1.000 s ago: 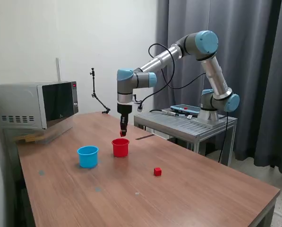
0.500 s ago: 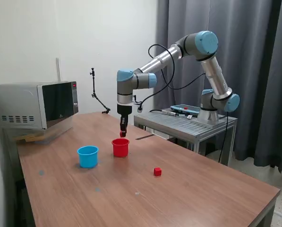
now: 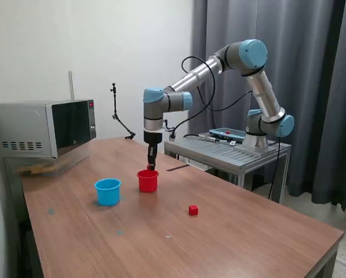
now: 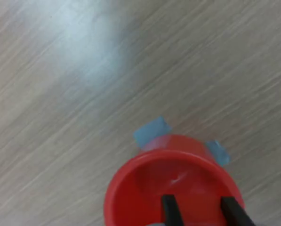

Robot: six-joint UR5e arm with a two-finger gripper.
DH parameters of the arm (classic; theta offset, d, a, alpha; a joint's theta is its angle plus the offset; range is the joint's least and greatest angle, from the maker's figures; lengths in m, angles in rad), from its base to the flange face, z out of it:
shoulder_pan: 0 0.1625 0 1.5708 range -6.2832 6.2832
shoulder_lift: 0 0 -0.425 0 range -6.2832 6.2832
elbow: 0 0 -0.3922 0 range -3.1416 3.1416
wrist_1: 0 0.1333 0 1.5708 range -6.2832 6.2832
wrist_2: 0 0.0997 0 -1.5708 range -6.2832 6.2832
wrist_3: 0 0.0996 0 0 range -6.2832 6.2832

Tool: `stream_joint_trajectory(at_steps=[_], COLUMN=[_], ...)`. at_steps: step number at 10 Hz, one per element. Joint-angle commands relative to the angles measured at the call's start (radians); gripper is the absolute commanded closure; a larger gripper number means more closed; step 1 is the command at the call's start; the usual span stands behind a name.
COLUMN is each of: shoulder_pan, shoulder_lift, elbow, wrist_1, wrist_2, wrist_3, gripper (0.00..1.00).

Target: Place red objects in the red bin, and blue objects in the blue bin.

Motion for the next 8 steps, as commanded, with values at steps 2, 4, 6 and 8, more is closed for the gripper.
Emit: stream_joint_trajectory(at_steps=[2, 4, 6, 8], shoulder_pan=[0.009, 0.009, 0.009, 0.009], shoulder_lift=[0.004, 0.004, 0.005, 0.005], elbow=[-0.005, -0.005, -0.003, -0.003], wrist_1=[0.0, 0.0, 0.0, 0.0], wrist_2=[0.0, 0.0, -0.002, -0.002], wrist_3=[0.021, 0.022, 0.022, 0.022], gripper=[1.0, 1.0, 1.0, 1.0])
